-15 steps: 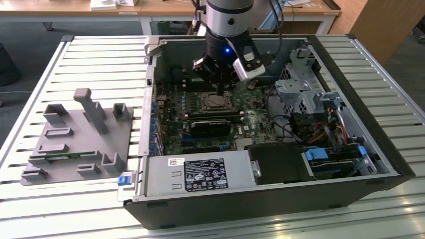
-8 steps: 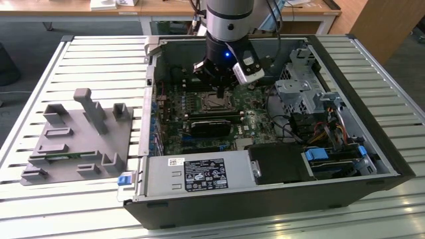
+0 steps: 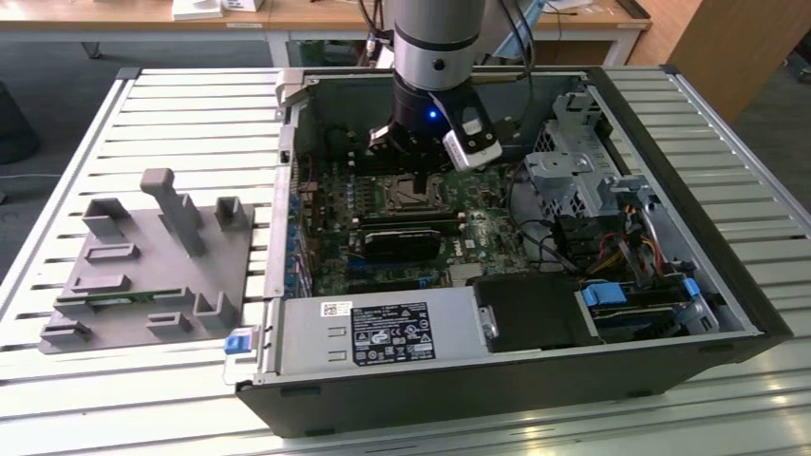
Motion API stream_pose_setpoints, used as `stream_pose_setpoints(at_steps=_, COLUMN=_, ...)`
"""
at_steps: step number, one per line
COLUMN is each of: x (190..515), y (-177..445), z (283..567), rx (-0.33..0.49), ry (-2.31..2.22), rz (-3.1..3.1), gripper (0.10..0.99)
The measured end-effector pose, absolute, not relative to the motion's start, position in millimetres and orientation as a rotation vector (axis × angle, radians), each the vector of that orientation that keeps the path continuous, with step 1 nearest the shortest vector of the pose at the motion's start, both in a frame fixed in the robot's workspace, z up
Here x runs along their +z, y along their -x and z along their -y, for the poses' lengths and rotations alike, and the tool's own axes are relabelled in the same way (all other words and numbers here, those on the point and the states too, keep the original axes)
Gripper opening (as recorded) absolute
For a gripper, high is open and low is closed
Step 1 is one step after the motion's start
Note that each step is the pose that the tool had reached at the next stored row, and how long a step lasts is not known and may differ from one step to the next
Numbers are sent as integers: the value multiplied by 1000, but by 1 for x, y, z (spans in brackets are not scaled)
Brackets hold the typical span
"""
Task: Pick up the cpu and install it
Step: 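Install the second cpu locking lever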
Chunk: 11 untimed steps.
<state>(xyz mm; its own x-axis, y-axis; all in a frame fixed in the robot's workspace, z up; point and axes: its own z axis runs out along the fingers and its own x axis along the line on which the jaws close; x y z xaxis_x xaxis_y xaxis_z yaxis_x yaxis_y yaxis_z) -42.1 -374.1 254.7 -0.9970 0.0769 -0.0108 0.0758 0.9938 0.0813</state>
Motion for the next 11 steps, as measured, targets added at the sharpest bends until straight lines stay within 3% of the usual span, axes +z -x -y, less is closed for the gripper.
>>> stream_pose_setpoints(at_steps=11, x=241, y=44, z=374, rx=129, ry=-120, rz=-3125, gripper=106)
